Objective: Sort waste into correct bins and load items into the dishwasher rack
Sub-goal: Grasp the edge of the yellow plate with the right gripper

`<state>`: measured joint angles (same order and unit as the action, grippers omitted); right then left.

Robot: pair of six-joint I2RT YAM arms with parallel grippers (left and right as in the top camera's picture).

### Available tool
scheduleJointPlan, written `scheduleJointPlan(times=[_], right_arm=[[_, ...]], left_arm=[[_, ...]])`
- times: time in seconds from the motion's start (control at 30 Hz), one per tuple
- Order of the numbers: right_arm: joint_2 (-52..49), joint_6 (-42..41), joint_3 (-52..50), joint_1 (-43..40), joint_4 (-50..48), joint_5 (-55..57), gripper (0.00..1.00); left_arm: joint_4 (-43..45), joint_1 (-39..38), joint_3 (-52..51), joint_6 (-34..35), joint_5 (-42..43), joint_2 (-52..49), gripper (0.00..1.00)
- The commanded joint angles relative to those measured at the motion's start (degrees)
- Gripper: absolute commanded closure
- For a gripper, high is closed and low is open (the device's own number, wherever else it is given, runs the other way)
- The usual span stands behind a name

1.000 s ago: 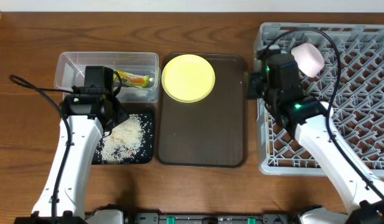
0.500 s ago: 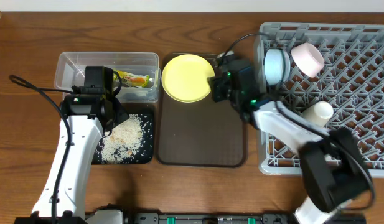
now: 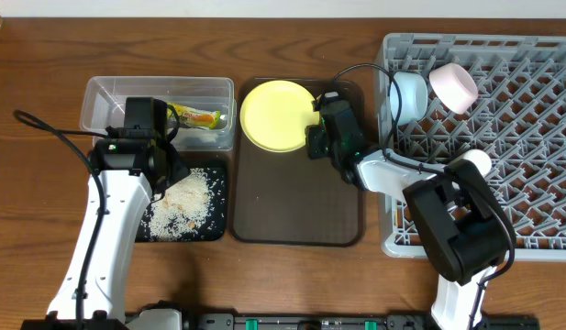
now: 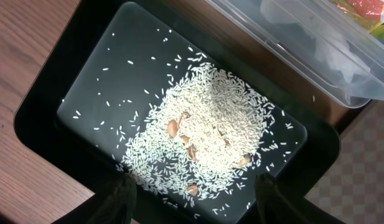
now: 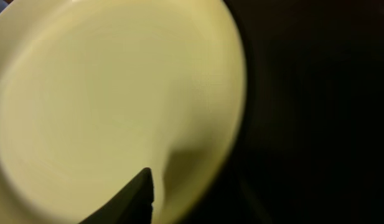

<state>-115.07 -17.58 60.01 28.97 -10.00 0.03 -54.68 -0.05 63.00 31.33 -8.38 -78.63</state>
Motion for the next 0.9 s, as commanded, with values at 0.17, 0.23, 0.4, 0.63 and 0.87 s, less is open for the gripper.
scheduleJointPlan(times=[0.17,0.23,0.4,0.63,0.87], right_arm=[[-0.11,-1.22,0.31,0.02,6.01,1.70,0.83],[0.72,-1.22,0.31,-0.42,7.74,1.70,0.89],[4.04,-0.52,0.31,-1.18,9.68,1.75,0.96],[14.29,4.28,0.31,-2.86,14.62,1.95,0.99],[26.97,11.56,0.31,-4.74,25.18,10.05,0.99]], left_arm=[[-0.37,0.26,0.22,0.31,-1.09,0.79,0.36],[-0.37,0.26,0.22,0.31,-1.09,0.79,0.36],[-0.35,0.26,0.22,0.31,-1.09,0.79,0.36],[-0.35,0.26,0.22,0.31,-1.09,0.79,0.36],[-0.37,0.26,0.22,0.31,-1.09,0.79,0.36]])
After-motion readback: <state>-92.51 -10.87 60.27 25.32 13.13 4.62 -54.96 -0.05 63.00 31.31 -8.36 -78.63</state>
